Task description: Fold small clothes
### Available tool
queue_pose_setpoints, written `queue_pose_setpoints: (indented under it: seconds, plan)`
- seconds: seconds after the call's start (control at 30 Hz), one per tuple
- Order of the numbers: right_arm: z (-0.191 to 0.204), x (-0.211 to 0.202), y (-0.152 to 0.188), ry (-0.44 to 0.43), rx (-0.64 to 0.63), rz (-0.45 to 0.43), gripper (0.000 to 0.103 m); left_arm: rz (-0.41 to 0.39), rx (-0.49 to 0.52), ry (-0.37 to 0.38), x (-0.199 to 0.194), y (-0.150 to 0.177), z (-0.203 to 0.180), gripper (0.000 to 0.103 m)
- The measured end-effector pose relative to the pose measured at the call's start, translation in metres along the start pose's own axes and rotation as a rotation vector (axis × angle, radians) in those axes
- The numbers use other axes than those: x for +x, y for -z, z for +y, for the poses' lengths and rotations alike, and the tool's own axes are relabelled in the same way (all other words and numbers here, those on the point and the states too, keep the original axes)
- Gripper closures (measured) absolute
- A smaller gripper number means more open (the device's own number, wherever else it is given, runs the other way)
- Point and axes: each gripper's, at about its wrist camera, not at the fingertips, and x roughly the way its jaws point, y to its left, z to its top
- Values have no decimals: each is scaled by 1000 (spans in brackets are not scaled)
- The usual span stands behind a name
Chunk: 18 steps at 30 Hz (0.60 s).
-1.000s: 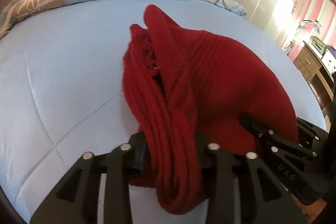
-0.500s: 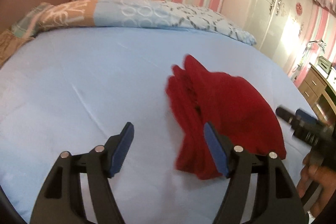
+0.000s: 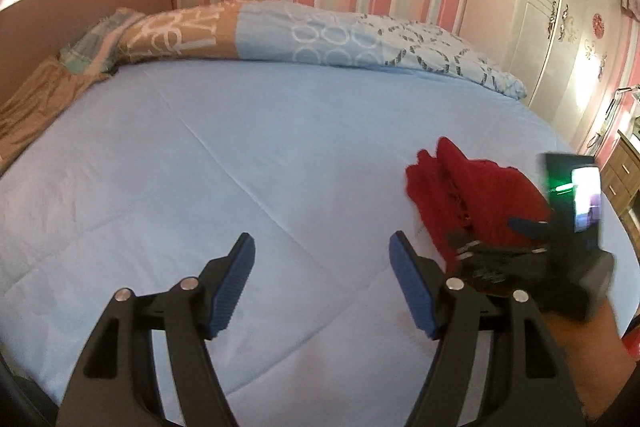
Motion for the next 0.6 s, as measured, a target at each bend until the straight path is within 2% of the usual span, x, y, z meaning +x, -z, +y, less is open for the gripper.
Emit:
queue_pose_setpoints:
  seconds: [0.07,0.1,0.23,0.3,0.5,0.6]
  plan:
    - [-1,-26,-4,25,9,-44,3,-19,15,-7,-12,-1,3,13]
    - [-2,-44,-4,33,11,-68,3,-31,28,-12,-18,-3,5,13]
    - [3,-80,-4,71,16,-45,3,-45,67,-31,-36,-6,6,11]
    - [5,-98,0,96,40,-44,3,-46,88,-45,-44,-5,5,2]
    - [13,-146,28,96,96,-53,3,-28,174,-67,-65,15,0,2]
    - [21,-161,39,98,79,-60,3,-9,179,-67,-74,25,0,2]
